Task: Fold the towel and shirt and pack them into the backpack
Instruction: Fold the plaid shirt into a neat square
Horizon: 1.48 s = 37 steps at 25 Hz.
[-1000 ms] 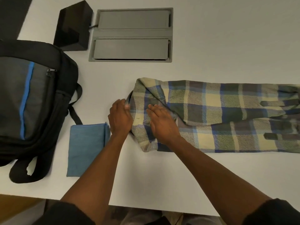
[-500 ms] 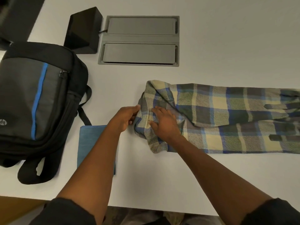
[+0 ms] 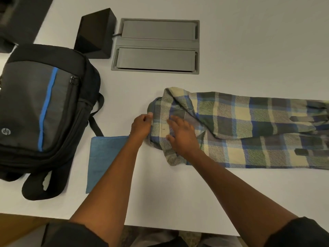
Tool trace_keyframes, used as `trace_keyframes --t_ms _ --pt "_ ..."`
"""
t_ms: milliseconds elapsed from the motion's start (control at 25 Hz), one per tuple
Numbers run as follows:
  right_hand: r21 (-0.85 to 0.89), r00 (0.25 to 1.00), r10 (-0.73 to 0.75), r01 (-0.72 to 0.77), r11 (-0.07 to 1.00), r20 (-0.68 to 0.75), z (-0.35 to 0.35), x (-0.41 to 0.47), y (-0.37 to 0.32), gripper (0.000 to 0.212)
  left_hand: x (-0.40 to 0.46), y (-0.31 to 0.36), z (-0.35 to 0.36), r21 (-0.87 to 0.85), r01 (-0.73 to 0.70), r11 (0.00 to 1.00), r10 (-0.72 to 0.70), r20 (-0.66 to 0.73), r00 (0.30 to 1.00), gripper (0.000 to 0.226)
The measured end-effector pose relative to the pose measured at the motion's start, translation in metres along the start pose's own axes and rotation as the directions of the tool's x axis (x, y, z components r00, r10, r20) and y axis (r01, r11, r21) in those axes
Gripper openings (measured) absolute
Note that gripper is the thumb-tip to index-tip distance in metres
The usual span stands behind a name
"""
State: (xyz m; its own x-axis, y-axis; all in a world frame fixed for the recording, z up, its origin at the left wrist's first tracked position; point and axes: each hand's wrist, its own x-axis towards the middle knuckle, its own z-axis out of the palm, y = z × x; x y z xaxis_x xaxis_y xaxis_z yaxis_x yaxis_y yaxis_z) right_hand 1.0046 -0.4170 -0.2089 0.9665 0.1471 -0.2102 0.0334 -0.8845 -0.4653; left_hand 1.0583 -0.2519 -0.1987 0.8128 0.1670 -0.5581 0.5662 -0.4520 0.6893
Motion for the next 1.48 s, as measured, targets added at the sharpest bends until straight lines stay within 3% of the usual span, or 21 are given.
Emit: trace_keyframes --t_ms 80,120,200,320,520,640,720,840,920,1000,1080,1200,1320,1400,1480 --pt "0.056 0.998 0.002 0.001 0.998 -0.057 -0.001 -0.003 -0.001 0.049 -0.003 -0.006 -0.007 -0.085 0.163 0.983 -0.160 0.042 0.986 0.042" --pt "0.089 0.999 -0.004 0.008 0.996 -0.048 -0.001 -0.004 -0.002 0.044 -0.004 -0.012 -0.011 -0.129 0.180 0.975 -0.168 0.095 0.981 0.037" --pt "0.149 1.000 -0.002 0.003 0.989 -0.007 0.001 -0.007 -0.004 0.038 -0.009 -0.025 -0.021 -0.169 0.151 0.974 -0.107 0.245 0.963 0.025" --pt "0.147 0.999 0.000 -0.004 0.989 0.032 0.006 -0.010 -0.007 0.039 -0.016 -0.037 -0.028 -0.201 0.080 0.976 0.000 0.373 0.928 0.033" --pt "0.082 0.997 -0.047 0.042 0.996 0.066 0.005 -0.013 -0.008 0.060 -0.026 -0.031 -0.018 -0.224 -0.204 0.953 0.232 0.106 0.967 0.027" --pt "0.050 0.998 -0.048 0.045 0.998 0.049 0.006 -0.011 -0.012 0.041 -0.030 -0.022 -0.009 -0.003 -0.340 0.940 0.340 -0.029 0.940 0.026" --pt "0.047 0.999 -0.040 0.038 0.998 0.030 0.006 -0.010 -0.017 0.030 -0.032 -0.020 -0.003 0.066 -0.357 0.932 0.362 -0.078 0.929 0.027" --pt "0.147 0.999 0.014 -0.021 0.989 0.046 0.000 -0.014 -0.016 0.028 -0.036 -0.036 0.003 -0.198 -0.205 0.958 0.200 -0.046 0.979 0.019" --pt "0.157 0.998 0.009 -0.018 0.987 0.060 -0.001 -0.017 -0.014 0.025 -0.041 -0.054 0.002 -0.373 -0.058 0.926 0.095 0.080 0.992 0.021" --pt "0.145 0.998 0.002 -0.010 0.989 0.057 0.003 -0.016 -0.011 0.017 -0.050 -0.068 -0.001 -0.434 -0.001 0.901 0.122 0.251 0.960 0.025" --pt "0.173 0.999 0.015 -0.023 0.985 0.047 0.008 -0.016 -0.010 0.015 -0.055 -0.074 -0.004 -0.396 -0.011 0.918 0.153 0.328 0.932 0.034" --pt "0.215 0.999 -0.020 0.011 0.976 0.035 0.013 -0.018 -0.007 0.016 -0.053 -0.071 -0.007 -0.219 -0.166 0.962 0.206 0.173 0.963 0.024" --pt "0.256 0.994 -0.107 0.096 0.962 0.027 0.011 -0.022 -0.001 0.033 -0.048 -0.062 -0.004 -0.043 -0.310 0.950 0.312 0.073 0.947 0.017" --pt "0.267 0.996 -0.086 0.078 0.960 0.020 0.005 -0.022 0.003 0.040 -0.046 -0.051 -0.003 0.064 -0.292 0.954 0.284 0.107 0.953 0.024" --pt "0.244 0.999 -0.018 0.025 0.969 -0.031 -0.001 -0.017 0.007 0.037 -0.041 -0.043 -0.010 0.092 -0.169 0.981 0.140 0.264 0.954 0.032"
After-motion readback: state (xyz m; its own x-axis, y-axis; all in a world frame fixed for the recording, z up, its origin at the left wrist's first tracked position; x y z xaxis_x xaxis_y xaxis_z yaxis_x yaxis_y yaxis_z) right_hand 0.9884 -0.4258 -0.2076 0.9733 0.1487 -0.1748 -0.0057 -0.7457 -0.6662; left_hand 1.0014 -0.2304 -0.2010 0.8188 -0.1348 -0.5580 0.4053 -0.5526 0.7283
